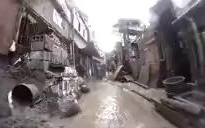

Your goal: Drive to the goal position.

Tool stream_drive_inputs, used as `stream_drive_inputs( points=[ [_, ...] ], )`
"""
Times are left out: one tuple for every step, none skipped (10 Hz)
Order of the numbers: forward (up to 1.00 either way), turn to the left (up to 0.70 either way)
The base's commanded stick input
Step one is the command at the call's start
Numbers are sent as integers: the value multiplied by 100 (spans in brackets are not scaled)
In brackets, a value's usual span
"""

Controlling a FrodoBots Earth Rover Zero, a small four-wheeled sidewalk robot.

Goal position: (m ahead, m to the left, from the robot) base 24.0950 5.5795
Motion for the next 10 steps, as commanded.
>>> stream_drive_inputs(
  points=[
    [85,0],
    [99,0],
    [99,0],
    [99,0],
    [99,0],
    [99,0],
    [96,0],
    [41,0],
    [0,0],
    [0,32]
  ],
)
